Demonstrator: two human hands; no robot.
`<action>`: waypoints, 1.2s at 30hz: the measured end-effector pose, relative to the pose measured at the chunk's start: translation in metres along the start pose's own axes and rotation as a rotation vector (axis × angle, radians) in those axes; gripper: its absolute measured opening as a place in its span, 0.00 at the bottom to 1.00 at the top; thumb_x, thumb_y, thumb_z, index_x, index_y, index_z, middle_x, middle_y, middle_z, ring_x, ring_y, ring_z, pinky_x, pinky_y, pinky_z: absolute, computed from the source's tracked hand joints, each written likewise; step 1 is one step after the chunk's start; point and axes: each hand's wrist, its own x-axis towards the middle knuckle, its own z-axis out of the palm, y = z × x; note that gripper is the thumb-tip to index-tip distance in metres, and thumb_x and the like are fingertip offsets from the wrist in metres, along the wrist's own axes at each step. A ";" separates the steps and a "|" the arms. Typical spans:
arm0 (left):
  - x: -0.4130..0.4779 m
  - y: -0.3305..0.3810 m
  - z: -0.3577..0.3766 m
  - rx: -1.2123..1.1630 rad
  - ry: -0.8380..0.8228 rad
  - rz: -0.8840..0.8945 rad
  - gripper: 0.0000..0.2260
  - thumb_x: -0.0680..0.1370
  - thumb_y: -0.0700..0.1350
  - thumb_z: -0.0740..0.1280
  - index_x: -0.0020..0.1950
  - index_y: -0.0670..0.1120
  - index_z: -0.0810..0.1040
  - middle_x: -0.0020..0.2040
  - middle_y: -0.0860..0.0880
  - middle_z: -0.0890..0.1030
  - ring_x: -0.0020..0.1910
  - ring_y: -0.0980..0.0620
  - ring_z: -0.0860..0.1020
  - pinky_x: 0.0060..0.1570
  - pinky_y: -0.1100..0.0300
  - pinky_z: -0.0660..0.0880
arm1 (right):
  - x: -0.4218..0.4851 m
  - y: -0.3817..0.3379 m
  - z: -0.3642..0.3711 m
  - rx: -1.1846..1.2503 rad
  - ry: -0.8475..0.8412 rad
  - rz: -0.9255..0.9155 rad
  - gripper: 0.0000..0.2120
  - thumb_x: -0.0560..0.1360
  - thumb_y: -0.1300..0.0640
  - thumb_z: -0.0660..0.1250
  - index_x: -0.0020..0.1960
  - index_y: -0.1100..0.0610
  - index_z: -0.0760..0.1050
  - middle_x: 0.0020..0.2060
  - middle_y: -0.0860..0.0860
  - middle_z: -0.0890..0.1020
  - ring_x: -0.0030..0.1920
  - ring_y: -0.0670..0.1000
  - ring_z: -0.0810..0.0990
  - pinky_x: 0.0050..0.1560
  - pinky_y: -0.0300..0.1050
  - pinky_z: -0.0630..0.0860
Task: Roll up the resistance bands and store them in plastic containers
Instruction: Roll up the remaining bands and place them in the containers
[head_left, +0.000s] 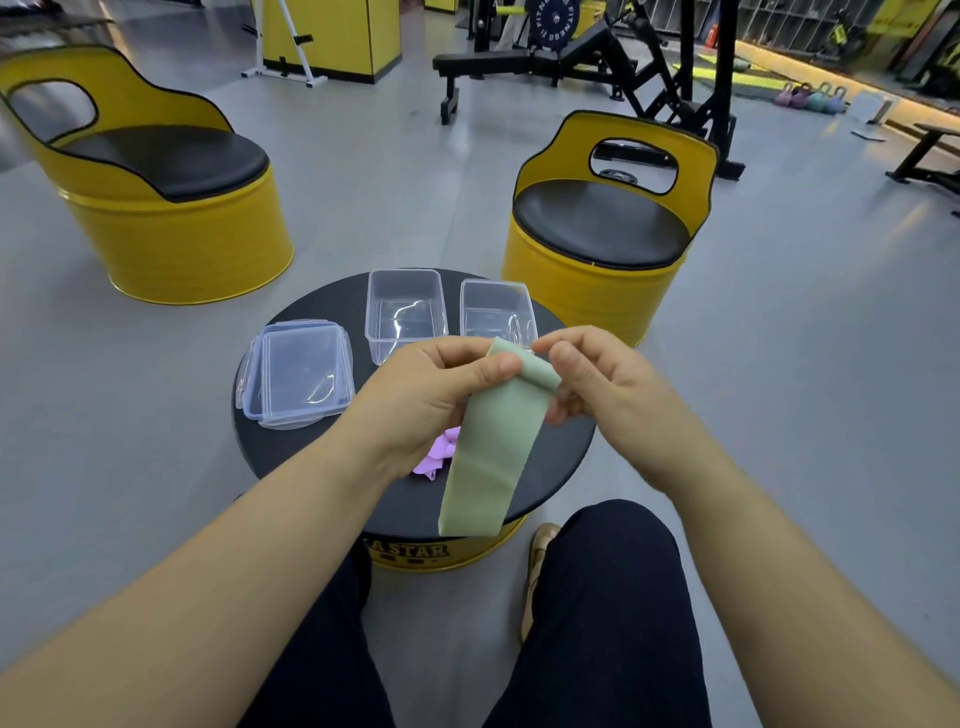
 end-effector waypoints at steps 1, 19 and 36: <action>0.000 0.000 0.002 -0.036 0.012 0.013 0.16 0.67 0.46 0.72 0.52 0.39 0.82 0.48 0.37 0.83 0.46 0.39 0.80 0.51 0.42 0.75 | 0.000 0.003 0.005 0.028 0.029 -0.005 0.23 0.68 0.40 0.61 0.51 0.58 0.76 0.31 0.47 0.79 0.33 0.44 0.77 0.38 0.37 0.75; -0.008 0.012 0.003 0.155 0.063 0.124 0.07 0.72 0.41 0.71 0.49 0.45 0.82 0.43 0.45 0.85 0.45 0.49 0.84 0.44 0.57 0.80 | -0.004 0.000 0.012 0.178 0.128 -0.177 0.06 0.70 0.58 0.68 0.46 0.56 0.77 0.33 0.44 0.83 0.38 0.40 0.81 0.41 0.32 0.75; -0.011 0.012 0.008 0.193 0.156 0.221 0.12 0.68 0.30 0.72 0.42 0.47 0.82 0.36 0.50 0.84 0.36 0.57 0.82 0.35 0.70 0.74 | -0.007 -0.002 0.012 0.134 0.135 -0.087 0.13 0.68 0.50 0.68 0.51 0.53 0.78 0.35 0.42 0.83 0.42 0.41 0.82 0.45 0.33 0.76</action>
